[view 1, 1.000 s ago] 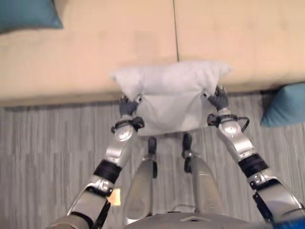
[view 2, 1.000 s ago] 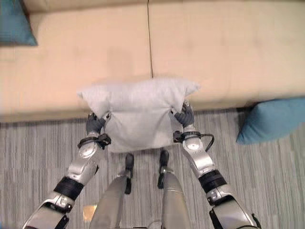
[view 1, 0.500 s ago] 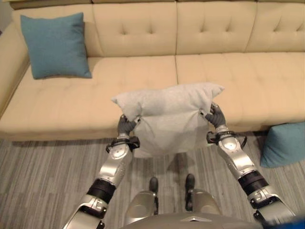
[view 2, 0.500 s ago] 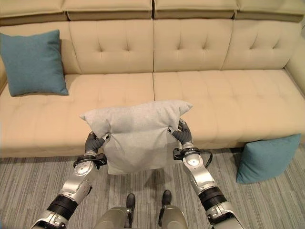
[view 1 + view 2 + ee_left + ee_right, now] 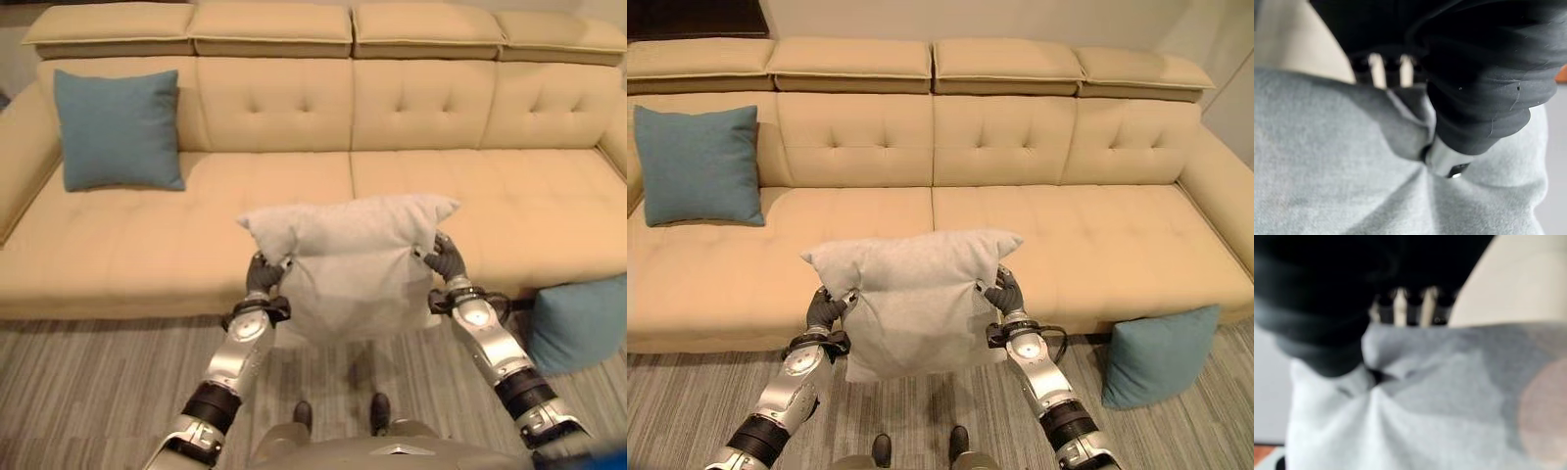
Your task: Pick up all the scattered cushions and arrange them neatly on the sofa.
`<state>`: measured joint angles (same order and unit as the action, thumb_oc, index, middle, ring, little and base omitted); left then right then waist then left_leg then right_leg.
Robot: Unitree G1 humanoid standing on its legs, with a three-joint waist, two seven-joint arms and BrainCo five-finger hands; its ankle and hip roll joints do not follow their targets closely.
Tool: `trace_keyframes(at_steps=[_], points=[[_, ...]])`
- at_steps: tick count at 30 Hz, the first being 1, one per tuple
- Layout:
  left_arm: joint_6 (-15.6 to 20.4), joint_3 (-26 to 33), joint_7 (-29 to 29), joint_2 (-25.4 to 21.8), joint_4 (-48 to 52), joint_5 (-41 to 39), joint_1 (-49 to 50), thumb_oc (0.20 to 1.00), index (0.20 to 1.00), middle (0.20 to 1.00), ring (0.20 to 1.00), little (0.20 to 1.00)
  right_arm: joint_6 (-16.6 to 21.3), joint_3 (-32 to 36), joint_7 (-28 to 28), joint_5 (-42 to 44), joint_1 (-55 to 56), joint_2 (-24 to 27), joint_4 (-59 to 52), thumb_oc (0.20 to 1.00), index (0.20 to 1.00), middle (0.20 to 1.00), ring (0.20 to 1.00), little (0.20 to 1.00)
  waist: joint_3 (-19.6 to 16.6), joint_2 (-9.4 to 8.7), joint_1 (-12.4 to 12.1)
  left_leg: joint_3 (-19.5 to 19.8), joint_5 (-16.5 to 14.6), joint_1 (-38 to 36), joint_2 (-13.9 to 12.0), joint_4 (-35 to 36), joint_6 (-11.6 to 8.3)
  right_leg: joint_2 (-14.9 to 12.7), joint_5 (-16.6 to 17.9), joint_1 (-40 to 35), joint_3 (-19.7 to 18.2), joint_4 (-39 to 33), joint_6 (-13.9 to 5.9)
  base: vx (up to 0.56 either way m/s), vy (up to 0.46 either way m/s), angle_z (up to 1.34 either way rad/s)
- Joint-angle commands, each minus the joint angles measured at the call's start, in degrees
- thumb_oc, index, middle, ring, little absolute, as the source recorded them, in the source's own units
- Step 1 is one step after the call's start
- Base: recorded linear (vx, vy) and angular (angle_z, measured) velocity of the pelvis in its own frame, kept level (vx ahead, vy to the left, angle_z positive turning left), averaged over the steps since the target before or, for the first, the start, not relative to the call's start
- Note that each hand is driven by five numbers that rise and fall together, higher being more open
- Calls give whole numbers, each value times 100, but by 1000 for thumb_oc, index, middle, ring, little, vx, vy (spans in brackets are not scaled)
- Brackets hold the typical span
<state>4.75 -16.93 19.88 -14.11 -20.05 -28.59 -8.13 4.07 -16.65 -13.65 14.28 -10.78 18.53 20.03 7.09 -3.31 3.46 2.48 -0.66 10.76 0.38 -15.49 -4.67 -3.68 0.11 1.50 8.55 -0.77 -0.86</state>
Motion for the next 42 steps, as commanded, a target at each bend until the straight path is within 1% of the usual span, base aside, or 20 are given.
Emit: trace_keyframes(at_steps=[1,3,5,7,11,12,15,19,22,24,25,27,29,32,34,35,36,37,39,42], points=[[365,-319,-392,163,274,-6,-328,200,200,200,200,200,491,-72,144,5,-182,-161,-672,200,200,200,200,200,-35,-130,-114,-474,157,-213,-125,-890,-29,250,-27,-21,-199,128,-212,73,-62,66],[339,-377,-412,173,220,-21,-347,200,200,200,200,200,489,-3,118,96,-143,-216,-680,200,200,200,200,200,-76,-180,-128,-625,-23,7,-200,-124,116,203,-83,-134,-151,45,-257,201,-69,18],[336,-394,-405,164,229,5,-377,200,200,200,200,200,497,-12,106,84,-164,-229,-673,200,200,200,200,200,-98,-161,-137,-625,108,-17,-214,357,124,231,-98,-182,-165,8,-282,169,0,25],[323,-414,-368,188,291,33,-432,200,200,200,200,200,499,-16,53,20,-177,-248,-656,200,200,200,200,200,-115,-62,-196,-707,711,194,-302,1087,8,337,-204,-367,-247,5,-291,262,96,23],[371,-371,-337,158,369,-37,-418,200,200,200,200,200,482,-43,87,43,-201,-363,-581,200,200,200,200,200,-194,-28,-233,-634,586,-86,-226,1193,92,271,-373,-471,-422,235,-340,236,154,-39],[362,-364,-309,131,485,-30,-431,200,200,200,200,200,460,-95,78,-31,-278,-422,-596,200,200,200,200,200,-241,-11,-296,-712,434,-254,-153,1183,196,166,-432,-435,-424,544,-452,176,178,-71],[370,-376,-261,87,509,-70,-472,200,200,200,200,200,454,-145,89,-73,-399,-500,-569,200,200,200,200,200,-148,-28,-336,-812,254,-432,-94,1125,398,45,-126,-14,-538,1557,-703,119,181,-61],[376,-319,-196,9,515,-2,-563,200,200,200,200,200,450,-260,115,-65,-562,-634,-524,200,200,200,200,200,-43,62,-352,-918,-5,-719,-107,1103,540,-107,-53,508,-396,2395,-731,86,135,-25],[417,-251,-197,19,474,-38,-594,200,200,200,200,200,435,-322,134,-66,-732,-604,-462,200,200,200,200,200,-56,85,-303,-897,-143,-987,-21,1211,535,-61,-103,753,-225,1681,-616,178,46,-30],[417,-199,-188,27,457,-32,-619,200,200,200,200,200,437,-358,137,-29,-814,-598,-468,200,200,200,200,200,-92,38,-265,-940,-234,-1120,37,1285,513,-138,136,860,-108,853,-654,173,-23,-7],[417,-198,-189,30,457,-32,-619,200,200,200,200,200,437,-360,137,-28,-814,-596,-467,200,200,200,200,200,-77,50,-261,-933,-241,-1142,27,1287,511,-126,148,823,-98,823,-653,151,-20,-13],[417,-134,-177,47,440,-59,-622,200,200,200,200,200,433,-363,161,-32,-818,-579,-499,200,200,200,200,200,-77,13,-161,-867,-298,-1307,92,1376,473,-76,474,1079,-270,191,-740,247,-47,-10],[459,-118,-233,54,420,-68,-593,200,200,200,200,200,407,-387,198,-88,-796,-524,-514,200,200,200,200,200,-60,3,-83,-763,-414,-1454,98,1366,416,-80,616,1103,-393,112,-824,311,-101,6],[471,-154,-276,100,414,-42,-552,200,200,200,200,200,408,-358,206,-117,-721,-491,-517,200,200,200,200,200,-146,-12,-58,-708,-531,-1575,120,1371,396,-60,678,920,-484,5,-779,247,-104,34],[460,-211,-370,206,426,-176,-474,200,200,200,200,200,416,-281,216,-120,-568,-378,-584,200,200,200,200,200,-267,40,11,-575,-502,-1485,9,960,187,7,579,738,-454,43,-635,244,-136,36],[459,-212,-370,207,427,-176,-473,200,200,200,200,200,416,-281,216,-120,-566,-377,-585,200,200,200,200,200,-269,43,21,-565,-508,-1475,6,945,185,7,580,736,-443,39,-633,159,-185,18],[449,-272,-416,265,361,-228,-538,200,200,200,200,200,451,-196,179,-89,-472,-295,-638,200,200,200,200,200,-236,-17,77,-759,-167,-1073,-236,-38,-57,-52,508,506,-231,-30,-483,145,-228,32],[449,-297,-448,281,350,-263,-555,200,200,200,200,200,444,-159,165,-102,-445,-246,-655,200,200,200,200,200,-188,-59,67,-752,-50,-842,-302,-540,-104,-42,461,390,-160,-78,-392,142,-228,42],[423,-335,-459,311,336,-281,-548,200,200,200,200,200,430,-147,123,-66,-387,-220,-659,200,200,200,200,200,-119,-90,20,-697,17,-615,-331,-744,-67,15,368,171,-100,-217,-311,121,-145,60],[352,-389,-484,321,294,-222,-537,200,200,200,200,200,440,-51,108,30,-289,-240,-654,200,200,200,200,200,-124,-141,1,-833,-188,-405,-320,-92,73,-14,291,-5,-35,-349,-374,152,-79,11]])
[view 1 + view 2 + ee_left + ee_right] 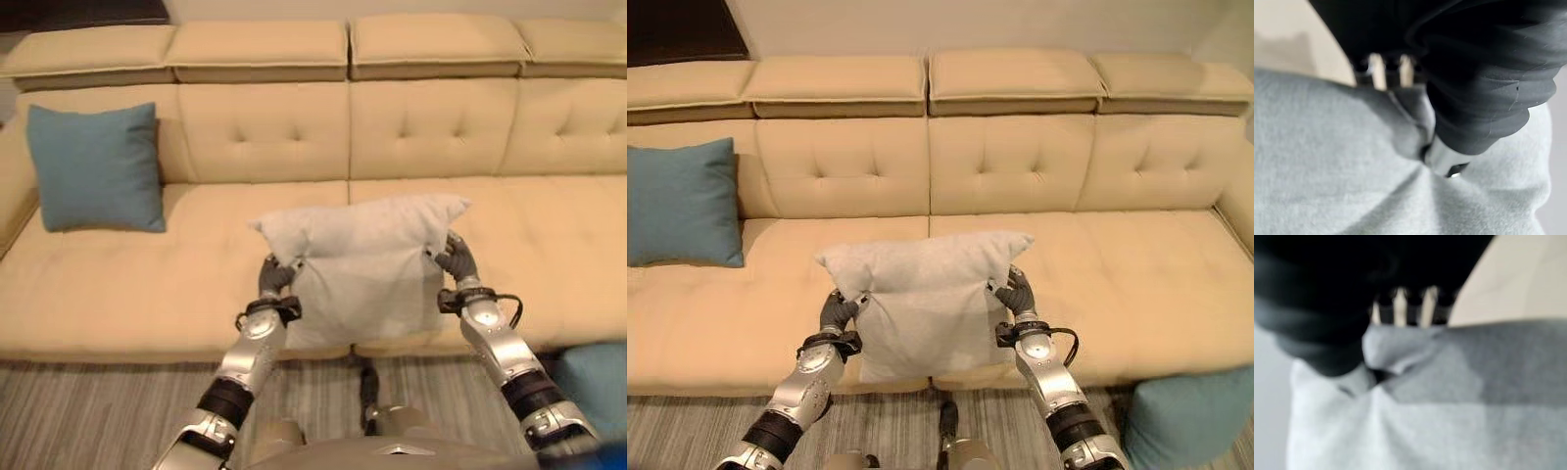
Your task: Pick up all the scattered cushions and arrange them neatly on the sofa.
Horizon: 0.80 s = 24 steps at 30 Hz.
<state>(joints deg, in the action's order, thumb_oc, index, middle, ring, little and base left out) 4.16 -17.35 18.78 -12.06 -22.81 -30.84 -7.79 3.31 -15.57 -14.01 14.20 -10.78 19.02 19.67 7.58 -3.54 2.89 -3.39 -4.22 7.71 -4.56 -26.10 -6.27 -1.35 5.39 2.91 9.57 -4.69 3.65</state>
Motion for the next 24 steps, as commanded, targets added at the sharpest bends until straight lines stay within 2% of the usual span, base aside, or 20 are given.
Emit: trace_keyframes(at_steps=[1,5,6,7,9,12,13,14,16,20,22,24], points=[[410,-347,-373,116,571,3,-570,200,200,200,200,200,516,-159,144,38,-285,-289,-619,200,200,200,200,200,-169,-121,56,-250,172,-116,180,986,235,-251,-240,-156,-137,41,-827,67,-9,24],[410,-348,-373,115,571,3,-570,200,200,200,200,200,516,-159,144,38,-285,-289,-619,200,200,200,200,200,-167,-122,55,-251,173,-121,181,990,236,-252,-240,-159,-138,41,-827,85,29,1],[408,-277,-258,150,572,51,-564,200,200,200,200,200,547,-146,54,-10,-255,-343,-548,200,200,200,200,200,-112,30,-129,149,994,145,160,2373,104,-70,-435,-441,-310,-7,-860,335,115,4],[408,-276,-258,150,572,51,-566,200,200,200,200,200,548,-147,54,-10,-257,-343,-547,200,200,200,200,200,-116,30,-123,154,1015,144,161,2396,103,-71,-431,-434,-305,-8,-859,400,160,-7],[400,-234,-267,125,617,-19,-463,200,200,200,200,200,495,-122,104,-64,-211,-363,-581,200,200,200,200,200,-233,62,-116,63,937,-145,160,2691,143,-99,-525,-542,-324,4,-877,221,167,-28],[375,-255,-252,66,663,-12,-480,200,200,200,200,200,463,-146,82,-91,-274,-435,-554,200,200,200,200,200,-305,22,-162,34,824,-327,250,2709,255,-213,-593,-593,-415,116,-934,187,222,-36],[355,-242,-240,-10,713,11,-520,200,200,200,200,200,455,-169,87,-88,-355,-505,-544,200,200,200,200,200,-305,-6,-213,-92,664,-389,298,2601,364,-330,-683,-561,-459,391,-988,121,207,-38],[355,-242,-240,-11,713,11,-521,200,200,200,200,200,455,-169,87,-88,-357,-506,-544,200,200,200,200,200,-302,-8,-221,-101,658,-390,298,2594,366,-332,-690,-556,-468,403,-990,88,291,-35],[370,-162,-186,-107,746,59,-564,200,200,200,200,200,439,-236,114,-127,-465,-596,-518,200,200,200,200,200,-237,-18,-311,-318,437,-432,354,2410,505,-471,-772,-299,-524,1037,-1135,29,237,-39],[417,-57,-121,-196,783,50,-590,200,200,200,200,200,420,-306,152,-153,-580,-662,-450,200,200,200,200,200,-151,28,-325,-411,342,-537,381,2384,588,-519,-689,70,-533,1587,-1236,26,129,-36],[431,-37,-115,-194,762,35,-595,200,200,200,200,200,404,-316,187,-155,-590,-659,-445,200,200,200,200,200,-163,36,-280,-366,352,-621,418,2476,583,-440,-614,191,-604,1390,-1191,74,60,7],[432,-34,-109,-195,741,61,-667,200,200,200,200,200,405,-328,173,-163,-686,-628,-418,200,200,200,200,200,-161,35,-221,-363,333,-704,465,2568,570,-481,-358,347,-539,987,-1178,79,18,4]])
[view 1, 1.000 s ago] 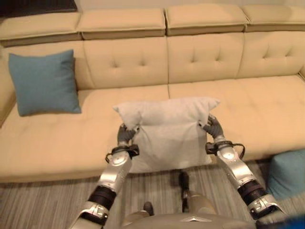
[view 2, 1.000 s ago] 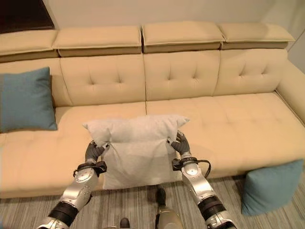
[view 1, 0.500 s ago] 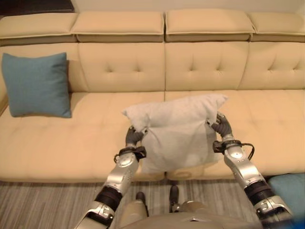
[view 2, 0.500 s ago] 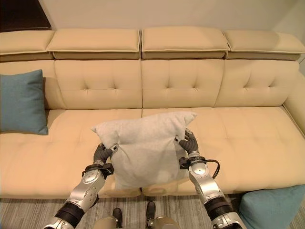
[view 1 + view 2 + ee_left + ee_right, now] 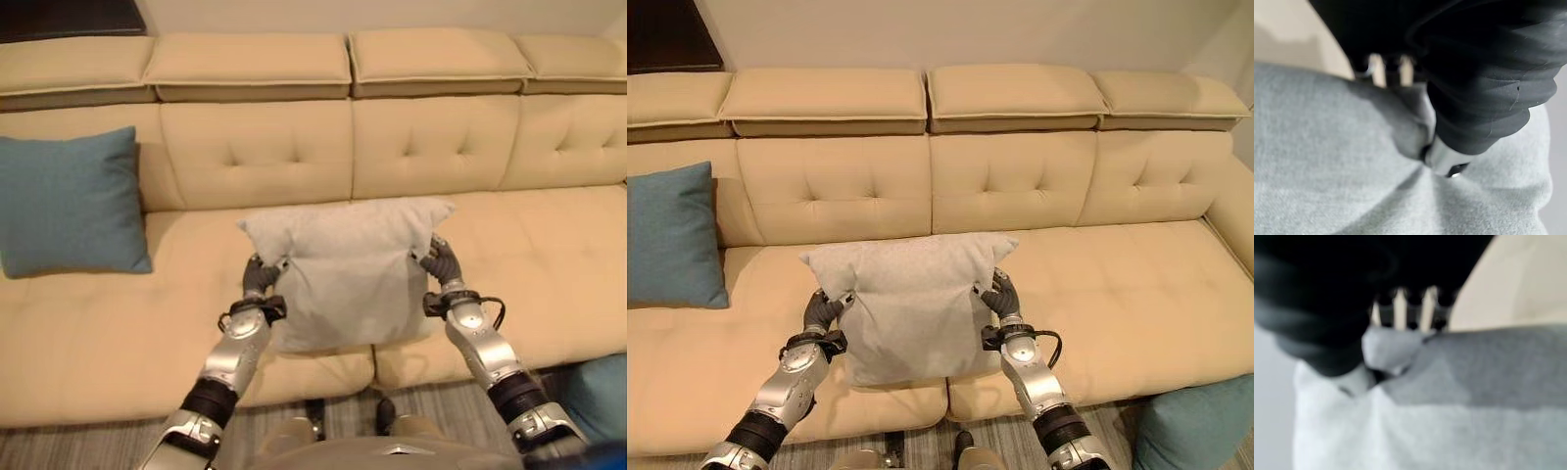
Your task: Pick up all the scattered cushions and arrange them neatly on the sofa.
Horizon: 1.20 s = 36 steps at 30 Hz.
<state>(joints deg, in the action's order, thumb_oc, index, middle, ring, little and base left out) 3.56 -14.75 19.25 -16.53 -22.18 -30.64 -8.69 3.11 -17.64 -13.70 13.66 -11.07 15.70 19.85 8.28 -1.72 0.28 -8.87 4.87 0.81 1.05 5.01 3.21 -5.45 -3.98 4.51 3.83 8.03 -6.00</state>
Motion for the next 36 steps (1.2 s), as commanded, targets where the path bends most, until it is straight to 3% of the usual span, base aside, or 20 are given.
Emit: trace_keyframes(at_steps=[1,5,14,22,29,36], points=[[492,-293,-156,253,678,42,-578,200,200,200,200,200,424,-121,142,-109,-658,-296,-436,200,200,200,200,200,-229,-144,44,190,-577,-14,-97,-544,-379,-69,582,181,39,-291,-213,61,-6,-1],[500,-323,-201,317,653,66,-564,200,200,200,200,200,435,-68,127,-136,-565,-248,-469,200,200,200,200,200,-234,-205,139,333,-618,-93,-49,-533,-428,-33,731,107,-277,-660,-239,80,-30,21],[347,-300,-299,417,730,134,-400,200,200,200,200,200,417,150,144,-124,-285,-111,-650,200,200,200,200,200,-465,-106,180,476,-542,-383,-128,-136,-531,14,635,-450,52,-1162,-164,112,-56,10],[401,-287,-133,373,806,142,-746,200,200,200,200,200,458,59,26,-129,-599,-76,-675,200,200,200,200,200,-366,-50,192,527,-487,-323,-200,-60,-604,55,604,-466,163,-1293,-120,33,-40,12],[599,-282,170,289,967,133,-1530,200,200,200,200,200,500,-172,-215,-328,-1453,-69,-816,200,200,200,200,200,-226,65,184,547,-472,-177,-232,-56,-662,47,557,-382,243,-1303,-86,12,-13,3],[813,-429,454,54,625,92,-2710,200,200,200,200,200,539,-462,-478,-325,-2580,-28,-622,200,200,200,200,200,9,22,176,539,-584,230,-247,-492,-671,37,628,-163,250,-1278,-85,-32,-16,5]])
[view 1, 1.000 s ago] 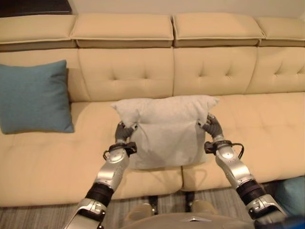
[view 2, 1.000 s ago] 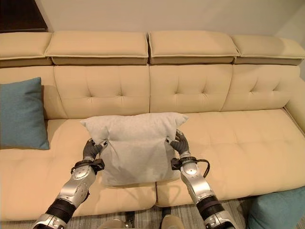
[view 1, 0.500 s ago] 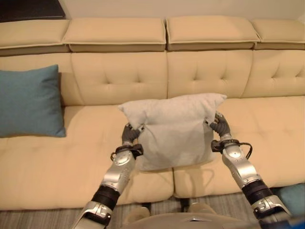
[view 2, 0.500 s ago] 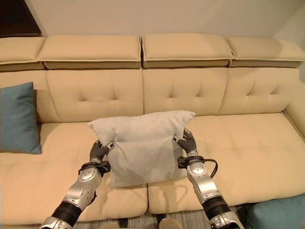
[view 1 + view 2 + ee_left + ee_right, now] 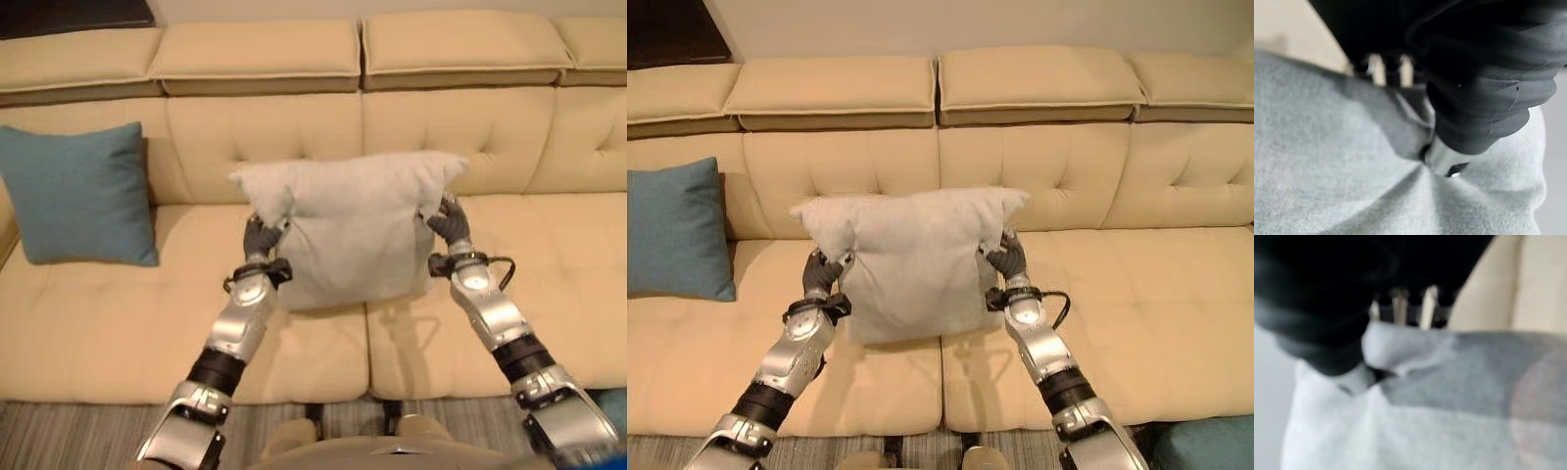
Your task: Pick up all the scattered cushions and arrange them neatly on the sofa.
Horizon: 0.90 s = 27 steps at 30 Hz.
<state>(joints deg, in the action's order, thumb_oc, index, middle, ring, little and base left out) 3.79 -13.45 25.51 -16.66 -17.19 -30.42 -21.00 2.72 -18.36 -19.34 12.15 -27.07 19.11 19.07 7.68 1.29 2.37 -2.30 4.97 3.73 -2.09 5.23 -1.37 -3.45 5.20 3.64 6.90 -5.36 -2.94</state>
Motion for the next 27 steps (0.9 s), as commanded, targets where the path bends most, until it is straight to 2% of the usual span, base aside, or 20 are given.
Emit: trace_keyframes(at_steps=[1,7,8,9,13,17,27], points=[[812,-603,-128,25,84,78,-1636,200,200,200,200,200,574,-417,54,-169,-1111,-342,-518,200,200,200,200,200,87,-283,-32,-114,-586,-3,69,-518,-214,-161,-282,-22,-64,64,-395,-67,-14,-2],[950,-806,33,-175,-338,7,-2581,200,200,200,200,200,602,-511,-140,-113,-2004,-209,-225,200,200,200,200,200,172,-275,9,-93,-442,516,77,-487,-220,-169,-150,563,-124,108,-427,-68,2,0],[981,-874,81,-326,-472,63,-2863,200,200,200,200,200,611,-572,-186,-42,-2272,-194,-69,200,200,200,200,200,178,-276,15,-81,-363,683,63,-441,-219,-159,-72,810,-166,125,-447,-35,-2,-3],[987,-874,79,-329,-485,59,-2882,200,200,200,200,200,618,-571,-185,-38,-2294,-196,-53,200,200,200,200,200,160,-278,14,-84,-358,719,62,-444,-219,-159,-71,851,-170,136,-447,-62,-3,-7],[1126,-1072,214,-584,-1043,-80,-3867,200,200,200,200,200,662,-759,-348,77,-3217,-53,421,200,200,200,200,200,60,-287,13,-34,-13,1200,33,-63,-292,-116,164,1468,-238,48,-510,-20,-3,-5],[1195,-1209,217,-739,-1391,-141,-4442,200,200,200,200,200,676,-866,-461,105,-3778,123,728,200,200,200,200,200,-37,-269,13,60,103,1602,15,-23,-371,-100,223,1860,-255,36,-525,30,-19,-2],[1202,-1198,151,-557,-1798,-306,-4619,200,200,200,200,200,615,-1027,-494,21,-4201,251,1186,200,200,200,200,200,-39,-217,7,187,222,2173,54,-23,-461,-113,272,2376,-244,36,-536,26,-8,7]])
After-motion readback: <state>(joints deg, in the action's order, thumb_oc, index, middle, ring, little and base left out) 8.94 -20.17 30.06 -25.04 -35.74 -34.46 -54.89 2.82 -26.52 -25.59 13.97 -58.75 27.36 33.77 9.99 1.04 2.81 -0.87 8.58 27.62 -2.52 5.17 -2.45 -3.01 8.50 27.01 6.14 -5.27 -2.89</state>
